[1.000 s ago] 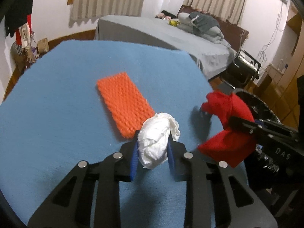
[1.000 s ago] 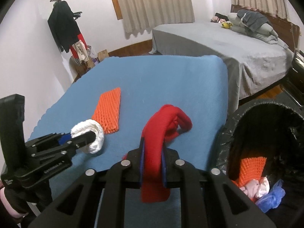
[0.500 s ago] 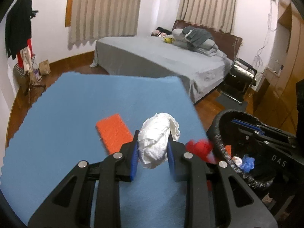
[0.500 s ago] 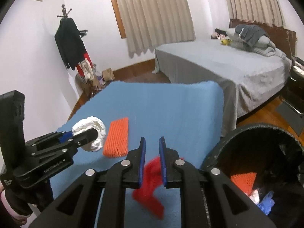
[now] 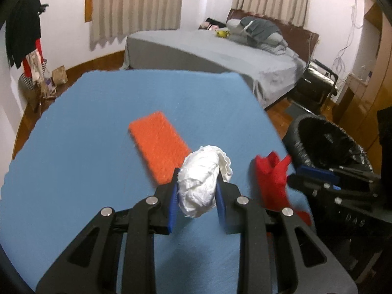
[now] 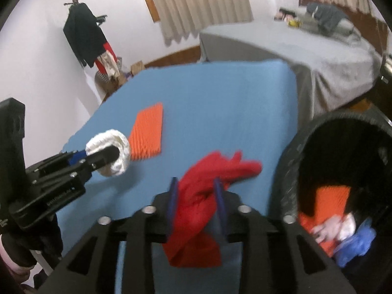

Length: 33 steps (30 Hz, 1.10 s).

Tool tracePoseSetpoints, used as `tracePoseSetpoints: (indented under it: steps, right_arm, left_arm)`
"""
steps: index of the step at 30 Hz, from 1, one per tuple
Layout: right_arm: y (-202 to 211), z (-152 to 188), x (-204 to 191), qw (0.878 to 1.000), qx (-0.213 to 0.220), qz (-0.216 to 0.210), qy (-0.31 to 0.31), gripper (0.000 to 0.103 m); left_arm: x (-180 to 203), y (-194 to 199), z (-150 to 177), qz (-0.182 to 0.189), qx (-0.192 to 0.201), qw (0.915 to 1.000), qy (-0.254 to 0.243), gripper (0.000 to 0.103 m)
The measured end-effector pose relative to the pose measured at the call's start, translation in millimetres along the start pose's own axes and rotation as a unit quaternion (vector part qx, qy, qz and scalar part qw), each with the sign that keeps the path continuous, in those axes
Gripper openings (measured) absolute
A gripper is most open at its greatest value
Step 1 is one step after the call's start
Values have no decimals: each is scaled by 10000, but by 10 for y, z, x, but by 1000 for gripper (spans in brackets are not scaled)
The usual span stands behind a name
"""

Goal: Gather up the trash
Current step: 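Carry the white cloth ball and red gloves over the black bin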

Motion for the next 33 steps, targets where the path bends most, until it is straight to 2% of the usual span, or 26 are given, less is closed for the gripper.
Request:
tracePoseSetpoints:
  steps: [1,2,5,7,10,14,21,27,33]
  right_arm:
    - [-65,48,-15,10000,-88,-9,-6,47]
    - [-106,81,-23,9999,-166,6,2,49]
    - [-232,152,-12,9993,-381,18,61,48]
    - [-295,186,-10,9987,-498,-91,64,28]
    - [-272,183,-24,9985,-489,-219,95,14]
    - [-76,73,-22,9995,-199,-220,117,14]
    - [422,-344,47,9988,478,-102,76,14]
    - [839,-483,288,9959,882,185,-47,14]
    - [1257,-478,653,9911,1127,672,-230,14]
  left_arm:
    - [-39,-13,24,-26,-25,10000,20,25]
    - [-74,-23,39,-38,-49,10000,46,25]
    - [-123,-22,69,-71,-62,9999,57,25]
    - [-135,-21,58,-78,-62,9999,83,25]
    - [-142,-11,35,-82,-49,9999,106,25]
    - [-127,12,3,-44,-28,9999,110,25]
    - [92,208,-179,140,246,9996,-8,25]
    - [559,373,-397,523,537,9970,-215,25]
    - [1095,377,-456,1007,589,9922,-437,25]
Point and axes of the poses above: each gripper's, at about its wrist camera, not at the fingertips, and y roughly against the way its jaws point, x to its right, z to its underside, the point moved 6 cm from there along -y, roughly the way its jaws point, and after that the axes turned 14 degrees about y, right-handed, at the moved point
